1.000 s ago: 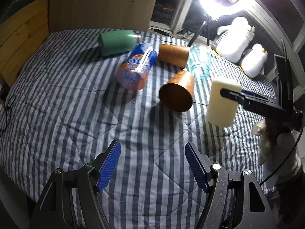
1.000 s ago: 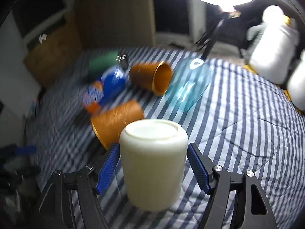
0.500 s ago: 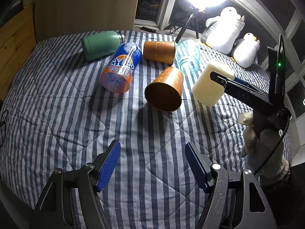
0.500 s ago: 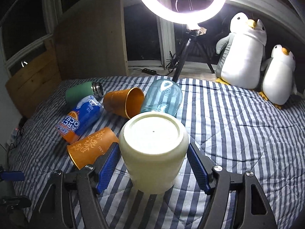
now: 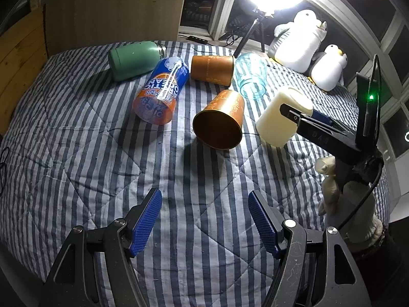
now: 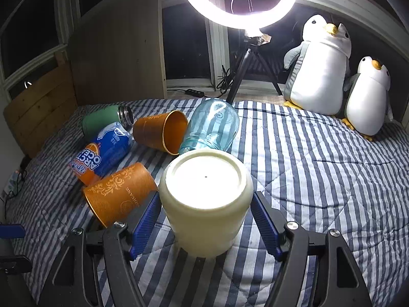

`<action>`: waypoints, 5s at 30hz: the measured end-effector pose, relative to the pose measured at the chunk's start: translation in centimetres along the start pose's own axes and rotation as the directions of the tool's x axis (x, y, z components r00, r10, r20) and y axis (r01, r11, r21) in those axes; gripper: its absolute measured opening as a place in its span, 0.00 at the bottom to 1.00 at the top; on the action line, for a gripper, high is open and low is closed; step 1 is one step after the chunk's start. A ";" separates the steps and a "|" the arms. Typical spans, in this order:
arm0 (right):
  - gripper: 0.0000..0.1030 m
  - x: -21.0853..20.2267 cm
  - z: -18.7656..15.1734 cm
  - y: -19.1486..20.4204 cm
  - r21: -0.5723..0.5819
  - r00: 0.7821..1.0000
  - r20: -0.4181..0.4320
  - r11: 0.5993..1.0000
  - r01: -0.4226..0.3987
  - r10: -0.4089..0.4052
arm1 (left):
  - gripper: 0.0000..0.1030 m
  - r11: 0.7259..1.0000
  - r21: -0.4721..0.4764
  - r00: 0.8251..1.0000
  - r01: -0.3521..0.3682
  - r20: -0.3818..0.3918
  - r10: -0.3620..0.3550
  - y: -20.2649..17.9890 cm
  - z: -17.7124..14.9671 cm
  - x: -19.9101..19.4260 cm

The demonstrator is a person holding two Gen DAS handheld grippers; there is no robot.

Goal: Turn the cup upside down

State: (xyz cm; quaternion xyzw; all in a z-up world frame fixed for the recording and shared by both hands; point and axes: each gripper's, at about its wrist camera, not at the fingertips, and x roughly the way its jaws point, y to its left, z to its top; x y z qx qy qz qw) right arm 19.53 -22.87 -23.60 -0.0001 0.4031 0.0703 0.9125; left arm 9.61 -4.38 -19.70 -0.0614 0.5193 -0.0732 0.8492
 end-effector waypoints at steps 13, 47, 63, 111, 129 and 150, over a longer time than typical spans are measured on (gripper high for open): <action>0.74 -1.1 0.2 0.6 -0.006 1.000 -0.005 1.000 -0.001 0.001 | 0.71 1.000 0.026 1.000 0.014 0.010 -0.015 -1.0 0.6 -0.1; 0.98 -24.4 0.1 2.7 0.175 0.845 0.479 0.969 0.174 -0.238 | 0.98 0.973 0.036 0.693 -0.226 0.709 0.135 -6.4 -0.5 -16.6; 0.99 -27.2 -1.3 3.8 0.204 0.813 0.499 0.953 0.225 -0.299 | 0.99 0.981 0.056 0.718 -0.186 0.689 0.097 -5.5 -1.2 -17.3; 0.99 -27.3 -1.1 4.5 0.195 0.810 0.503 0.952 0.234 -0.302 | 0.99 0.981 0.060 0.692 -0.182 0.717 0.085 -5.8 -1.6 -18.3; 0.99 -27.1 -1.0 4.4 0.194 0.810 0.503 0.952 0.235 -0.303 | 0.99 0.981 0.060 0.685 -0.185 0.723 0.085 -6.0 -1.4 -18.5; 0.99 -26.7 -1.0 4.1 0.189 0.820 0.490 0.954 0.232 -0.296 | 0.99 0.981 0.053 0.681 -0.187 0.727 0.091 -5.7 -1.1 -18.8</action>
